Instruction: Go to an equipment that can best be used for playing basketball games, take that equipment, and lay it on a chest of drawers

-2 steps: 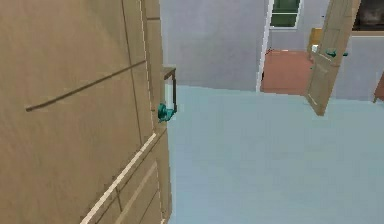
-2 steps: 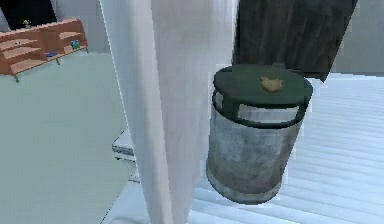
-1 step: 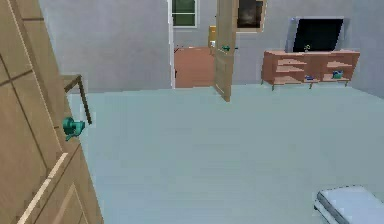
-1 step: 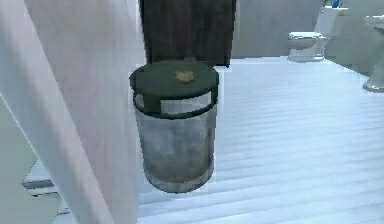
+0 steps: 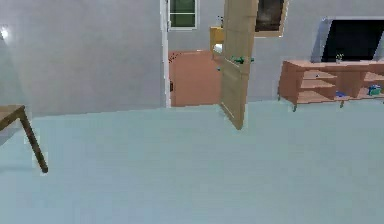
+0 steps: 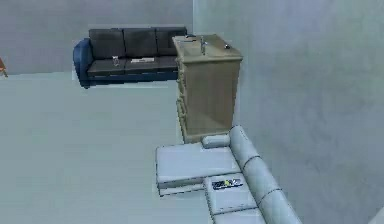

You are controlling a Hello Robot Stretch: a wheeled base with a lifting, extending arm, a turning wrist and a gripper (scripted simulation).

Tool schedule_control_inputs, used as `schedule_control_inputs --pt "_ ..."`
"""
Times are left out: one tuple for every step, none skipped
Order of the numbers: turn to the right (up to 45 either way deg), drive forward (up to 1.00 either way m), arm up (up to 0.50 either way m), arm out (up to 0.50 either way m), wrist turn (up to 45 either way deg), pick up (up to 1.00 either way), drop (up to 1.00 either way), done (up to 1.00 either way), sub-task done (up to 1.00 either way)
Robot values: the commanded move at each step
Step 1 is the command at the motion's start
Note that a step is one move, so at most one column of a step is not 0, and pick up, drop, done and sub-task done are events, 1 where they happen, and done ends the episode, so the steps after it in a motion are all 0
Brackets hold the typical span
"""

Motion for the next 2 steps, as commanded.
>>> schedule_control_inputs --pt "0.0 1.0 0.0 0.0 0.0 0.0 0.0 0.0 0.0" --pt "0.0 1.0 0.0 0.0 0.0 0.0 0.0 0.0 0.0"
